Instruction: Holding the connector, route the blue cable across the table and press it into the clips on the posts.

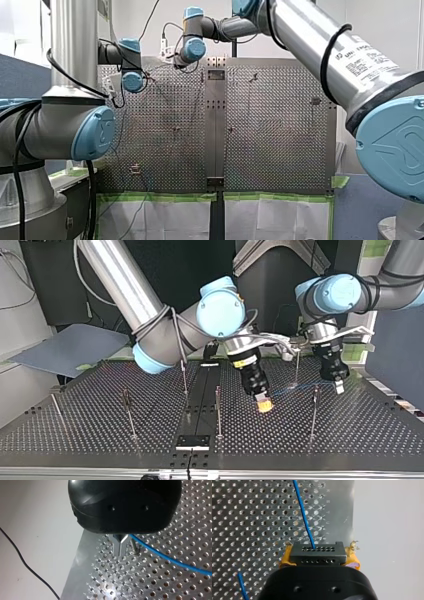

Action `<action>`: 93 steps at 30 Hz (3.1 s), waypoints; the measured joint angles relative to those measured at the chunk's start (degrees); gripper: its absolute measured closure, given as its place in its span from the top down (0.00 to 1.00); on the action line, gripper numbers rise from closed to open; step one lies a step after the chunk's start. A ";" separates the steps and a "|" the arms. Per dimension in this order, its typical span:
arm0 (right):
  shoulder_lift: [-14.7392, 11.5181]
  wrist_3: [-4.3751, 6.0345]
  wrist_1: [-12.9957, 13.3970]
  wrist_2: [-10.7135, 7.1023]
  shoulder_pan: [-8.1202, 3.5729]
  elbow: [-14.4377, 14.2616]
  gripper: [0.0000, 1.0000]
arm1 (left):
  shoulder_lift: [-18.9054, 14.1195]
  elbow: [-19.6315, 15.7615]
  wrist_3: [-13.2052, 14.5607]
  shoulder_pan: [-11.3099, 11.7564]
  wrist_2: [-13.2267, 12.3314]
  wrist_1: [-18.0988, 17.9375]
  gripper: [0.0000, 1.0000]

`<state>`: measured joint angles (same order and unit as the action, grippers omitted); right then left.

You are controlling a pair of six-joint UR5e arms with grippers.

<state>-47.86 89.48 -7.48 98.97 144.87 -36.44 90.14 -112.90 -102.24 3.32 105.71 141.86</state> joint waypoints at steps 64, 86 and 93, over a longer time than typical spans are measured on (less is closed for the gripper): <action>4.21 -0.09 -0.68 0.74 -1.65 2.11 0.00 | 8.71 5.84 -8.24 5.70 -8.84 5.19 1.00; 4.46 0.01 -0.64 2.39 -2.84 -1.16 0.00 | -1.79 -1.83 -12.88 4.94 -15.20 11.64 1.00; 4.54 0.01 -0.60 2.71 -3.19 -2.39 0.00 | -5.15 -3.33 -12.67 4.39 -15.55 11.73 1.00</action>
<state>-43.32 89.49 -8.08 101.68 141.68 -38.83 84.99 -116.24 -114.91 7.70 90.15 153.59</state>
